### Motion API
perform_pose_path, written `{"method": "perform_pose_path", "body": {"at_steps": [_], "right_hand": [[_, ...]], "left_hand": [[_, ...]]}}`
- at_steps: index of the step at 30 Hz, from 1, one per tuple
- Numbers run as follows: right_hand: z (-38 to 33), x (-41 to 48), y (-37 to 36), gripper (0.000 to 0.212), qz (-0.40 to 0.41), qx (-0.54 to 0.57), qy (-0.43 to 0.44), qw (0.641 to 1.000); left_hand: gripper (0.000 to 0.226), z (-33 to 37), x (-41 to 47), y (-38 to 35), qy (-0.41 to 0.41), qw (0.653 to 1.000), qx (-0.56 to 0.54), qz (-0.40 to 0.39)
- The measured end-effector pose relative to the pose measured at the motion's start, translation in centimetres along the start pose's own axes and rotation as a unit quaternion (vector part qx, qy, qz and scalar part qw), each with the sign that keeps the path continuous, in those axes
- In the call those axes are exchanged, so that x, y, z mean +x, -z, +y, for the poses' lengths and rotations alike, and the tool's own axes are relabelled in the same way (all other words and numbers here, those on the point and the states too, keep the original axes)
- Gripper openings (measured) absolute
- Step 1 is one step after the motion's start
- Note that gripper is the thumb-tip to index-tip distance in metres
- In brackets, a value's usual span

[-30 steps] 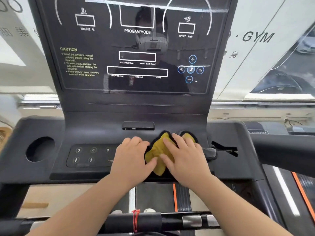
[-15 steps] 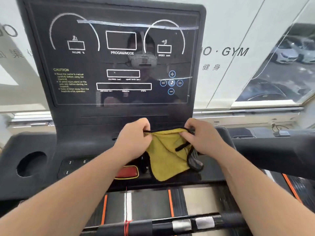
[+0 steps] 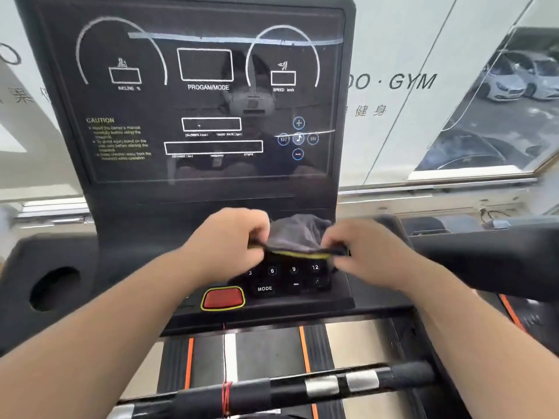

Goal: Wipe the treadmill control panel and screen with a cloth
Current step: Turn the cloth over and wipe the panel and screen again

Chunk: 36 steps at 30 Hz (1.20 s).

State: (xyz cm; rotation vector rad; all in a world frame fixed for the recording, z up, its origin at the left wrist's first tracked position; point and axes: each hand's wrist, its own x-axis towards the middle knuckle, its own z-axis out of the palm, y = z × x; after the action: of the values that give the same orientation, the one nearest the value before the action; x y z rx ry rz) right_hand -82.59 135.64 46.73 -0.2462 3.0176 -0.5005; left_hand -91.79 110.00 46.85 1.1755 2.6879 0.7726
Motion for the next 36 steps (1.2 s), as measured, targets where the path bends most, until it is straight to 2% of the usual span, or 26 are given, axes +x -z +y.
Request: {"method": "perform_pose_path", "body": {"at_steps": [2, 4, 5, 6, 8, 9, 11, 13, 15, 17, 19, 21, 23, 24, 26, 28, 30, 32, 34, 36], "right_hand": [[0.5, -1.6, -4.0, 0.022, -0.127, -0.039, -0.012, 0.991], [0.9, -2.7, -6.5, 0.026, -0.171, -0.047, -0.009, 0.984], [0.9, -3.0, -7.0, 0.023, -0.162, -0.040, -0.005, 0.986], [1.1, -3.1, -7.0, 0.029, -0.151, -0.027, -0.006, 0.988], [1.1, -3.2, -6.7, 0.056, -0.129, 0.017, -0.032, 0.991], [1.1, -2.9, -6.7, 0.057, -0.090, 0.039, -0.053, 0.994], [1.2, -1.7, -6.9, 0.037, 0.036, 0.074, -0.105, 0.991], [1.6, -0.1, -7.3, 0.024, 0.118, 0.061, -0.176, 0.975], [1.8, 1.6, -7.4, 0.030, 0.098, 0.020, -0.227, 0.969], [1.7, 2.8, -7.5, 0.033, 0.067, -0.009, -0.250, 0.966], [1.6, 3.4, -7.7, 0.026, 0.057, -0.032, -0.259, 0.964], [1.6, 3.5, -7.6, 0.015, 0.032, -0.029, -0.256, 0.966], [1.6, 3.3, -6.7, 0.005, 0.010, -0.007, -0.232, 0.973], [1.6, 3.3, -5.8, 0.007, 0.013, 0.005, -0.213, 0.977], [1.7, 3.6, -3.1, 0.006, 0.052, -0.001, -0.196, 0.979], [1.8, 4.0, -0.2, 0.006, 0.102, -0.037, -0.209, 0.972], [1.8, 4.4, 1.3, 0.011, 0.152, -0.057, -0.224, 0.961], [1.4, 4.5, 0.5, 0.018, 0.158, -0.074, -0.221, 0.959], [0.2, 4.0, -2.4, 0.032, 0.129, -0.087, -0.201, 0.967], [-1.3, 3.3, -5.8, 0.048, 0.122, -0.064, -0.162, 0.977]], "left_hand": [[0.018, -1.4, -2.1, -3.1, 0.004, 0.988, 0.018, -0.151], [0.018, -1.8, -3.4, -5.3, 0.018, 0.974, -0.012, -0.227], [0.021, -2.0, -3.6, -6.1, 0.028, 0.975, -0.031, -0.221], [0.025, -2.1, -3.5, -6.6, 0.036, 0.981, -0.036, -0.185], [0.024, -2.2, -2.7, -7.4, 0.056, 0.996, 0.004, -0.070], [0.019, -2.2, -2.1, -7.5, 0.072, 0.997, 0.029, -0.015], [0.019, -1.8, -0.9, -7.5, 0.116, 0.990, 0.052, 0.055], [0.030, -1.6, 0.1, -7.6, 0.166, 0.983, 0.051, 0.066], [0.034, -1.9, 0.9, -7.9, 0.203, 0.974, 0.091, 0.035], [0.028, -2.4, 1.3, -8.1, 0.214, 0.965, 0.149, 0.004], [0.018, -2.8, 1.3, -8.1, 0.225, 0.960, 0.168, -0.012], [0.022, -3.1, 1.3, -8.0, 0.232, 0.961, 0.151, -0.015], [0.027, -3.2, 1.3, -7.6, 0.218, 0.970, 0.105, -0.002], [0.027, -3.1, 1.2, -7.3, 0.195, 0.978, 0.074, 0.021], [0.021, -2.5, 1.0, -6.5, 0.122, 0.986, 0.020, 0.115], [0.016, -2.0, 1.0, -5.5, 0.061, 0.972, 0.008, 0.227], [0.014, -1.9, 1.2, -5.0, 0.040, 0.957, 0.019, 0.288], [0.015, -2.5, 1.3, -5.1, 0.067, 0.965, 0.047, 0.250], [0.023, -3.4, 1.2, -5.9, 0.124, 0.978, 0.083, 0.149], [0.030, -3.8, 0.5, -6.8, 0.148, 0.981, 0.088, 0.088]]}}
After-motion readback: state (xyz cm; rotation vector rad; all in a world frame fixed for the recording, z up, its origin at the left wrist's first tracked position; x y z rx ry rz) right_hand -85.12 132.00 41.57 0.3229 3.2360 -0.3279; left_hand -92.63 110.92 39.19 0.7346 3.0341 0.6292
